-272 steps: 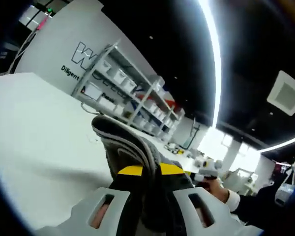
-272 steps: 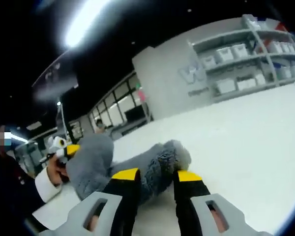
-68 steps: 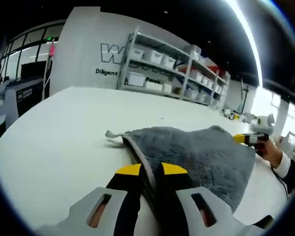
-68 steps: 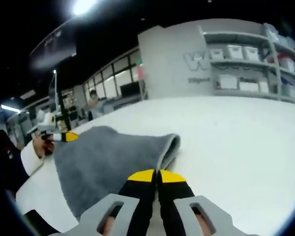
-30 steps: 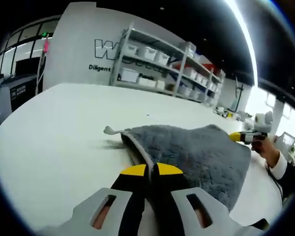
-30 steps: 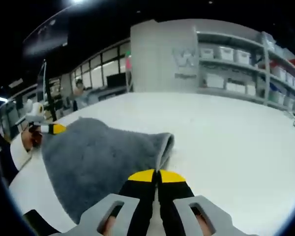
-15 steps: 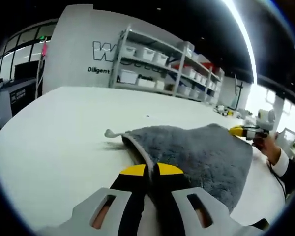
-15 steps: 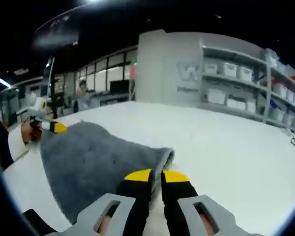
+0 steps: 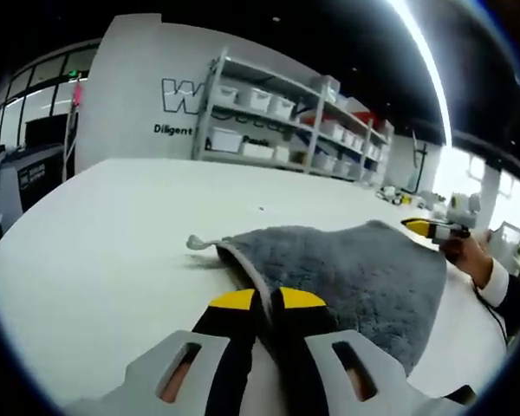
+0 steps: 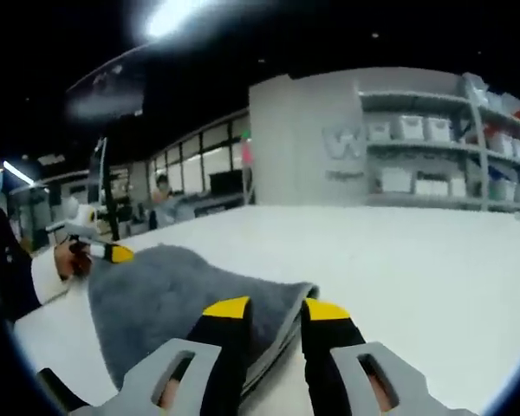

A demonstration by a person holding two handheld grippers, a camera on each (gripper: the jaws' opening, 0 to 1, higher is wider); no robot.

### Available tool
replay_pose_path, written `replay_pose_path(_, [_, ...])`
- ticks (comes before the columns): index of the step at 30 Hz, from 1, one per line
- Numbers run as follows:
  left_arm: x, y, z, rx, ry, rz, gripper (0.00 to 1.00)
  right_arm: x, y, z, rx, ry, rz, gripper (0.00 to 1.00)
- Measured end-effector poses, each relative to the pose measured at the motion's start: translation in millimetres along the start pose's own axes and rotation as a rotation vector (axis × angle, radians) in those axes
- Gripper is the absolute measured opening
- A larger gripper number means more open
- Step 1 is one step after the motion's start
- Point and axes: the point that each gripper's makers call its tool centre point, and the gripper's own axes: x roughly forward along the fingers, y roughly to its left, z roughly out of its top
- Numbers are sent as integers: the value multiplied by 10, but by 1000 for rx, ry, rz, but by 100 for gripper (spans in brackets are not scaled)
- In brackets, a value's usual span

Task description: Open the folded towel by lifting each exposed corner and separating the folded layers until the towel lies flat within the target outline without major curled edges

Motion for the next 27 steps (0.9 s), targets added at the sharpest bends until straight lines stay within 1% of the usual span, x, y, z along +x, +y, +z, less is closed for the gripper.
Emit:
replay_pose_path(3, [3, 14, 4, 9, 0, 1, 10, 15, 67, 41, -16, -14, 46, 25])
replay_pose_path(4, [4, 9, 12, 8, -4, -5, 10, 10, 112, 71, -15, -31, 66, 28])
replay_pose_path(6, [-2, 23, 25, 1, -7, -7, 11, 20, 171, 66, -29, -20, 89, 32])
replay_pose_path(7, [-9, 44, 38, 6, -12, -1, 11, 50, 200, 38, -43, -2, 99, 35])
replay_pose_path(9, [-25, 74, 65, 7, -25, 5, 12, 81, 215, -2, -74, 11, 108, 37])
replay_pose_path(11, [-51, 111, 132, 0, -59, 18, 11, 91, 241, -77, -80, 49, 131, 39])
replay_pose_path(13, [-86, 134, 219, 4, -106, 30, 11, 74, 248, -79, -68, 53, 141, 40])
replay_pose_path(16, [-106, 109, 258, -7, -119, 8, 11, 79, 208, -38, -73, 41, 141, 42])
replay_pose_path(18, [-110, 71, 289, -6, -133, -11, 11, 120, 179, -8, -42, 52, 169, 44])
replay_pose_path(19, [-110, 60, 289, -5, -132, -16, 11, 132, 169, 2, -41, 53, 173, 45])
replay_pose_path(21, [-104, 28, 284, -7, -125, -35, 12, 170, 154, -10, -49, 82, 189, 47])
replay_pose_path(22, [-91, -5, 263, -17, -110, -58, 13, 196, 138, -20, -63, 98, 201, 47])
replay_pose_path(23, [-84, -7, 264, -13, -110, -60, 14, 211, 126, -17, -75, 101, 202, 47])
replay_pose_path(24, [-78, -15, 261, -8, -110, -62, 15, 238, 123, -22, -96, 112, 218, 48])
replay_pose_path(26, [-78, -53, 231, 0, -100, -71, 17, 274, 129, -50, -106, 143, 248, 49])
replay_pose_path(27, [-71, -59, 223, -1, -98, -76, 19, 303, 120, -47, -119, 148, 256, 49])
